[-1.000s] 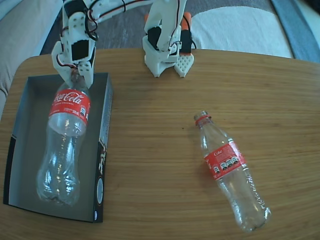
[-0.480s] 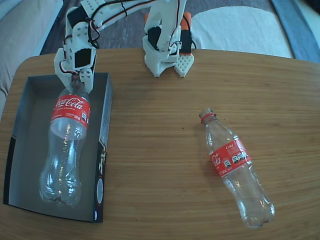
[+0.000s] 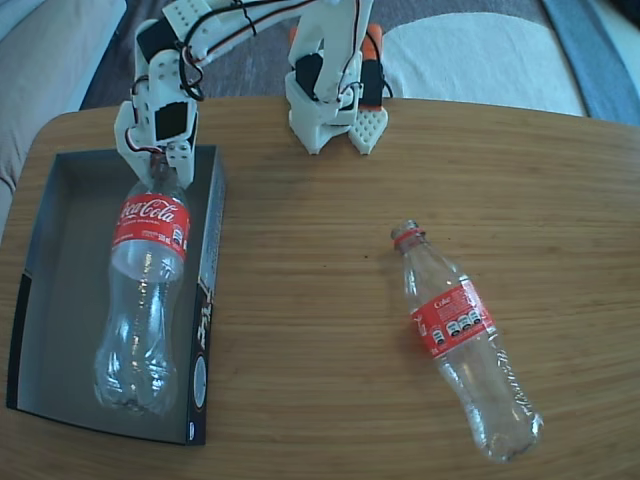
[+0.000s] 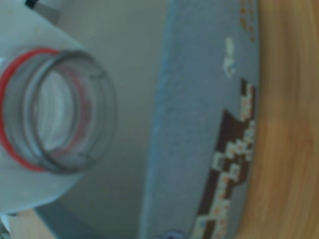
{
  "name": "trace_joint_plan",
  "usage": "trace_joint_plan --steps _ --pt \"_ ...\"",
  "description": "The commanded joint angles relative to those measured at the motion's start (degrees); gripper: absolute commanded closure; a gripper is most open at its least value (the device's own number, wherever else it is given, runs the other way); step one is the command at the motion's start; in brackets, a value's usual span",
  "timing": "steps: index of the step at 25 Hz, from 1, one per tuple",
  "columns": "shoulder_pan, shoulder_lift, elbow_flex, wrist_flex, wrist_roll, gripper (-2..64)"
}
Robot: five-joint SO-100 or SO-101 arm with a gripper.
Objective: Grasp the bottles and put them in the box.
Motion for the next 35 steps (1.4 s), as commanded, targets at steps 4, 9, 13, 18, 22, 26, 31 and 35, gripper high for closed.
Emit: trace_joint_plan --steps 4,9,13,18,22,26,31,35 --pt "0.1 1.5 -0.9 -0.7 -0.4 61.0" --pt "0.2 1.5 -1.6 -0.7 -0.4 61.0" --pt "0.2 1.5 -1.6 -0.7 -0.4 61.0" --pt "0.2 1.5 -1.6 -0.7 -0.4 61.0" --pt "0.2 1.3 -1.4 -2.3 -0.4 61.0" --pt "0.2 0.4 -0.9 -6.4 -0.4 61.1" --pt "0.2 0.4 -0.7 -6.4 -0.5 61.2" --pt "0.7 0.4 -0.7 -6.3 -0.6 61.7"
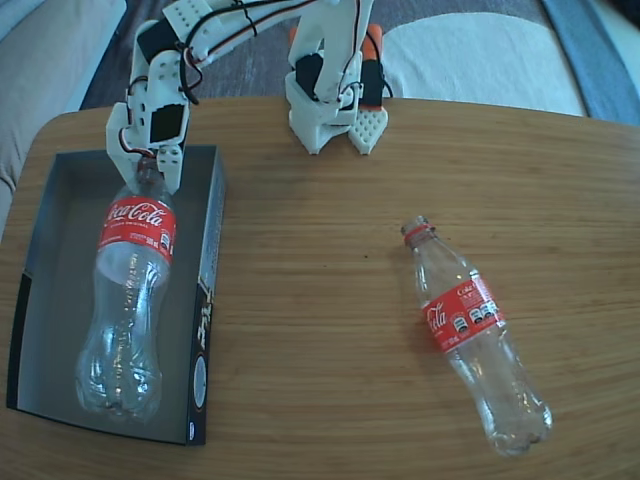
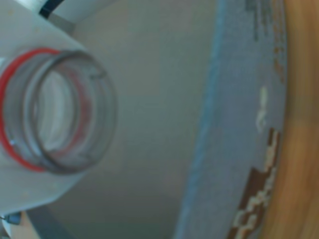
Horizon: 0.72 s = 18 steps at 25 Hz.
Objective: Grasp the bottles and put them in the box.
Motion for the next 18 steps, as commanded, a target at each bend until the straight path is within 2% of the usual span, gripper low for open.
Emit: trace_joint_plan --steps 1,12,18 --pt "0.8 0.4 -0.7 -0.6 -0.6 61.7" --pt "0.9 0.3 -0.2 -0.7 -0.6 61.8" --pt "0.4 0.4 3.6 -3.5 -0.6 61.8"
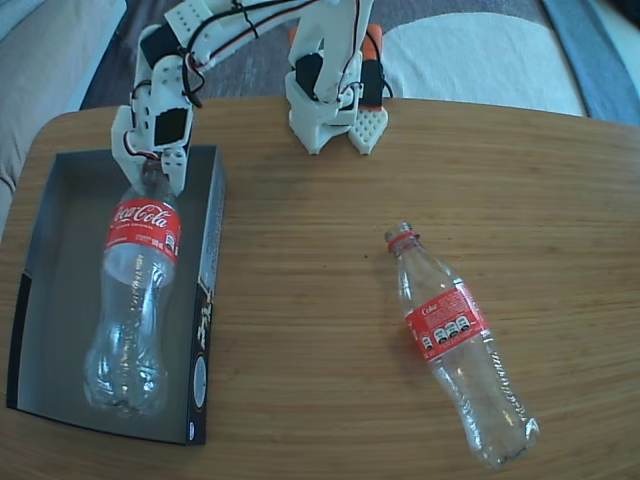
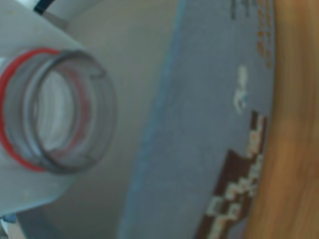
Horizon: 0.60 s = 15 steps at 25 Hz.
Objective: Grasp the bottles and put them in the box.
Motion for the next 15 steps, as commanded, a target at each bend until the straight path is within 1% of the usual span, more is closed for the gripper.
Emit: trace_joint_plan --steps 1,10,13,15 --pt "-0.2 0.4 -0.4 -0.9 -0.6 61.8" --pt "0.0 0.9 -1.2 -0.6 -0.7 61.8" --pt "-0.3 1.3 -1.6 0.1 -3.9 61.8" --pt "-0.4 1.5 -1.8 0.1 -4.6 61.8"
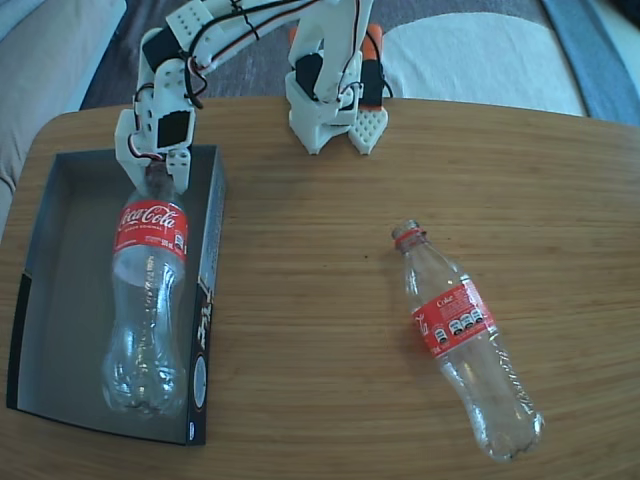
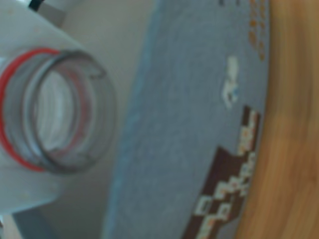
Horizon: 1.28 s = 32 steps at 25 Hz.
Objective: Grasp the bottles and put them in the box.
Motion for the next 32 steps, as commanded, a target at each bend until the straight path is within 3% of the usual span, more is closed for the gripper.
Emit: trace_joint_plan --steps 1,8,15,20,32 --pt "-0.6 1.5 -2.3 0.3 -1.1 61.8" --pt "-1.5 1.5 -3.6 4.9 -1.2 61.8" --pt "-1.1 1.5 -3.9 4.1 -0.8 61.8" --pt "-1.0 0.6 -5.4 0.4 -0.4 61.8" --pt "-0.9 0.5 -6.9 0.3 -0.4 61.8"
